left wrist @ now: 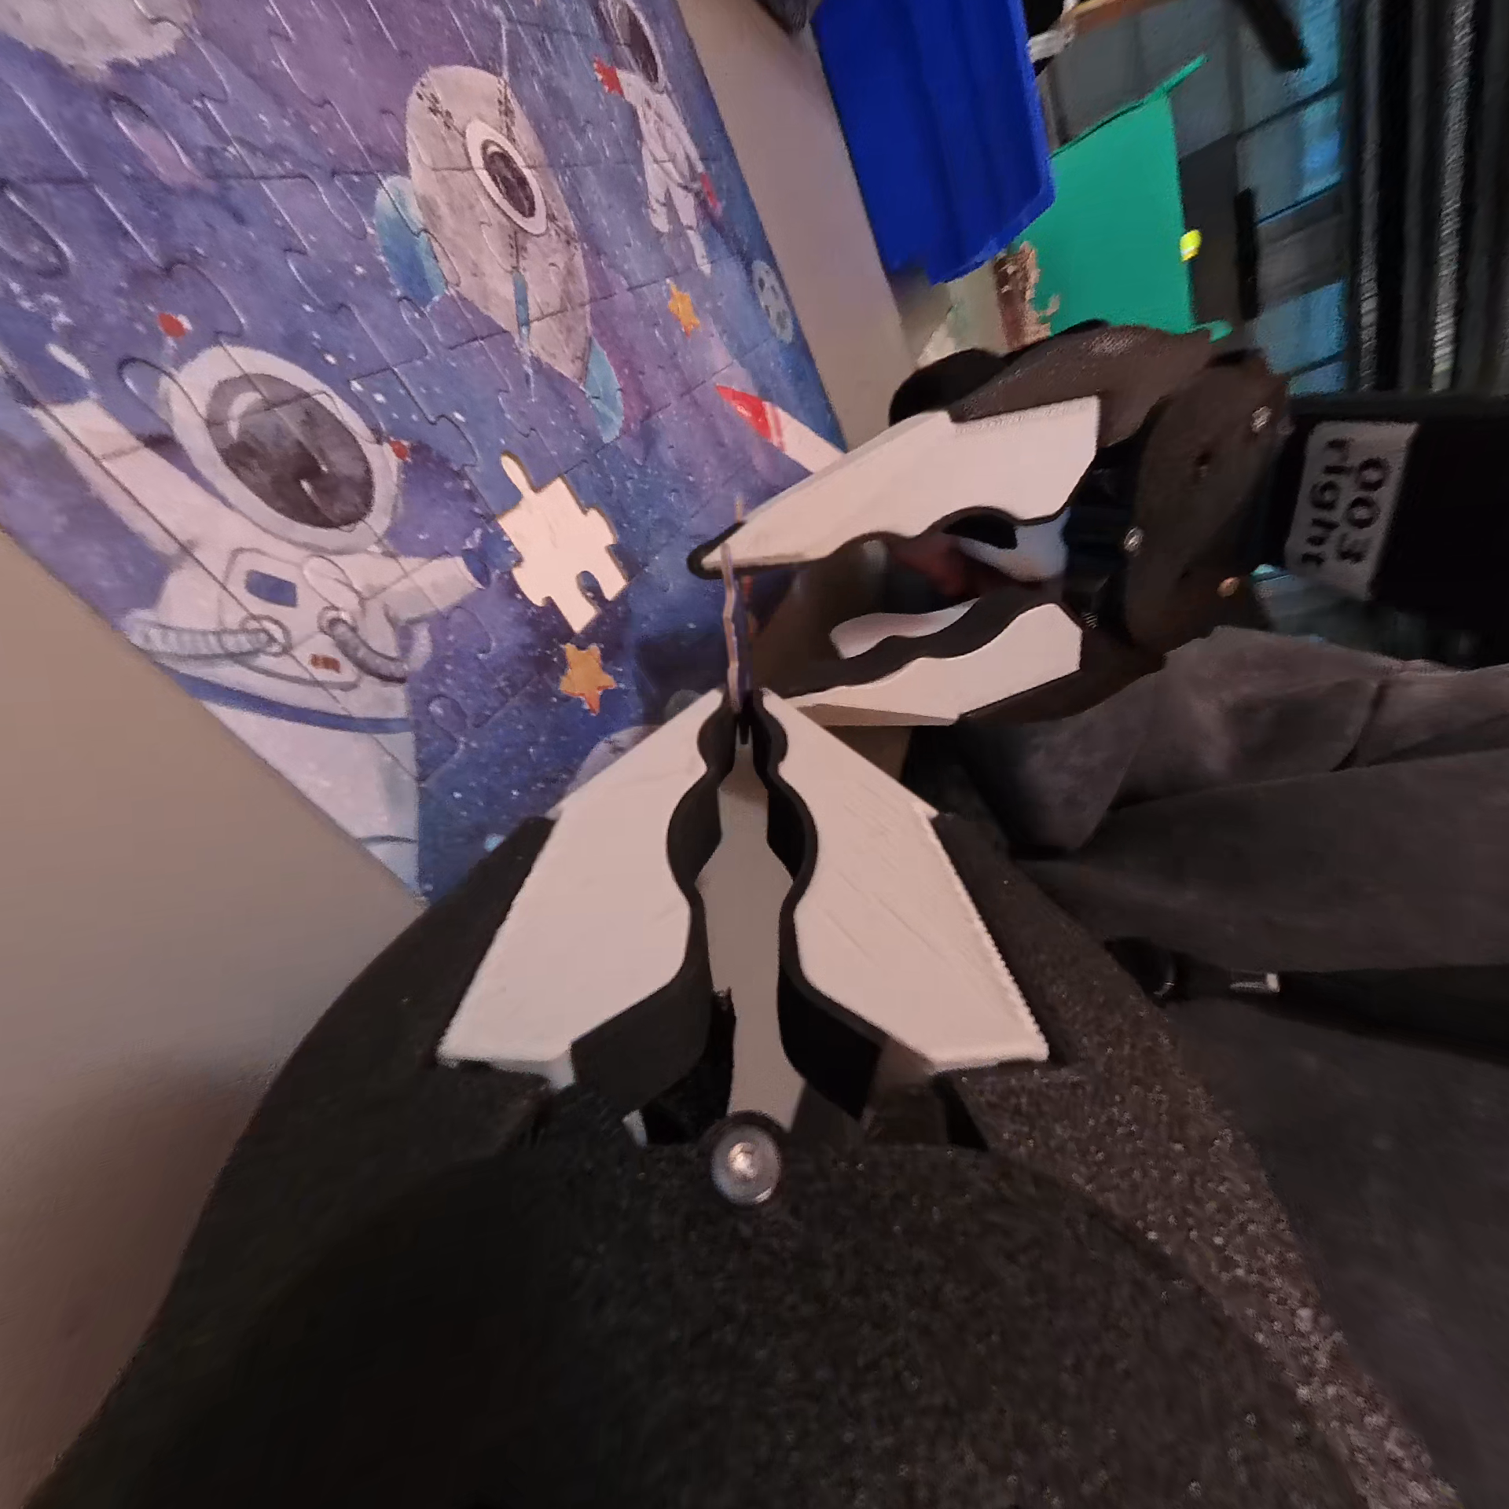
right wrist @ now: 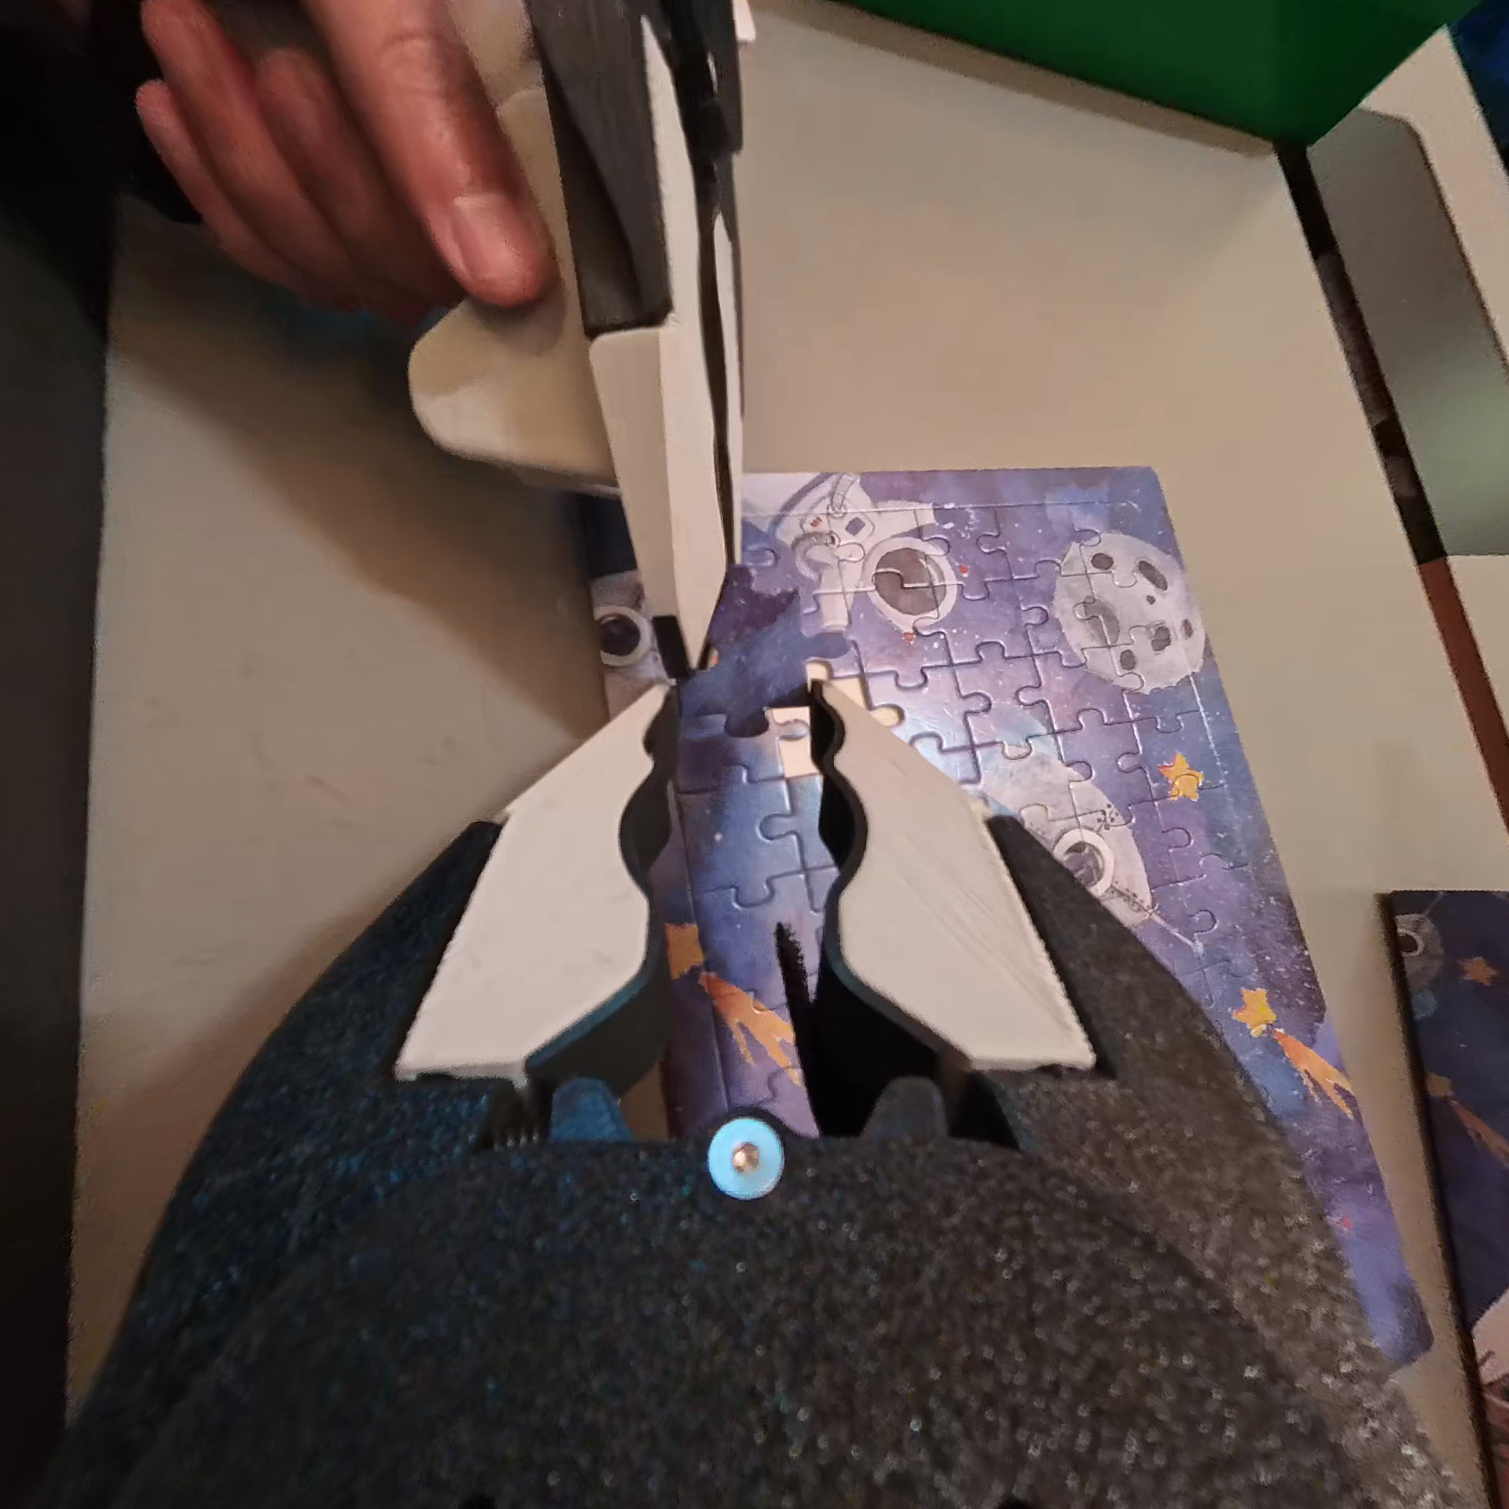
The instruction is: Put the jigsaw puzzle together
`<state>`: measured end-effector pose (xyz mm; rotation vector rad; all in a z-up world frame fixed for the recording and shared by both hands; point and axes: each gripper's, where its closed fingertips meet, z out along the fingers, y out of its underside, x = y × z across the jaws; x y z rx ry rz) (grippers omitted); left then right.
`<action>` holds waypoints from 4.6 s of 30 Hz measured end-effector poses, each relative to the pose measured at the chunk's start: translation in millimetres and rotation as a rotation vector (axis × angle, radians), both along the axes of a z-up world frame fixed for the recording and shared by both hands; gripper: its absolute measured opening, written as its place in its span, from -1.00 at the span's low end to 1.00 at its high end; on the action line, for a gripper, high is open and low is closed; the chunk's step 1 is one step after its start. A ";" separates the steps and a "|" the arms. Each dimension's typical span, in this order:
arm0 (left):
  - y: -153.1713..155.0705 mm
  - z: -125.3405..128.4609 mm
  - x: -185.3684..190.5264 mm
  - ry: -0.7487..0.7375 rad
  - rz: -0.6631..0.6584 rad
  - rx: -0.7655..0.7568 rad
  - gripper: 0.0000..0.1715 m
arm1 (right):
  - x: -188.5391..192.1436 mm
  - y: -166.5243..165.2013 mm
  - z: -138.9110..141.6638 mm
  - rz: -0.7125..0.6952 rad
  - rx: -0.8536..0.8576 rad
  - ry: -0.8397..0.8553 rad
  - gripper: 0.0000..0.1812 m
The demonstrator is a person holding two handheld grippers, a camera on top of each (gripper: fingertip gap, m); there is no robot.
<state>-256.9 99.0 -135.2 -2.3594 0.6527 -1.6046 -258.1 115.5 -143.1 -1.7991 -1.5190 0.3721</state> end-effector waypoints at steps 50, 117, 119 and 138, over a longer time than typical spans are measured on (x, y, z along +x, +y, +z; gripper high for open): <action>45.2 -31.5 -3.5 0.419 -0.038 0.531 -1.00 | 11.8 31.4 -26.0 -0.058 -0.354 -0.042 -1.00; -87.8 32.9 -38.0 0.086 0.334 0.051 0.23 | 176.8 -121.0 0.6 -0.754 -0.579 0.266 0.16; -107.8 37.6 -43.1 0.098 0.324 0.047 0.20 | 174.8 -141.3 6.5 -0.758 -0.615 0.305 0.11; -97.8 -3.6 -65.6 0.118 0.257 -0.092 -0.42 | 190.2 -144.7 -0.2 -0.738 -1.040 0.589 -0.48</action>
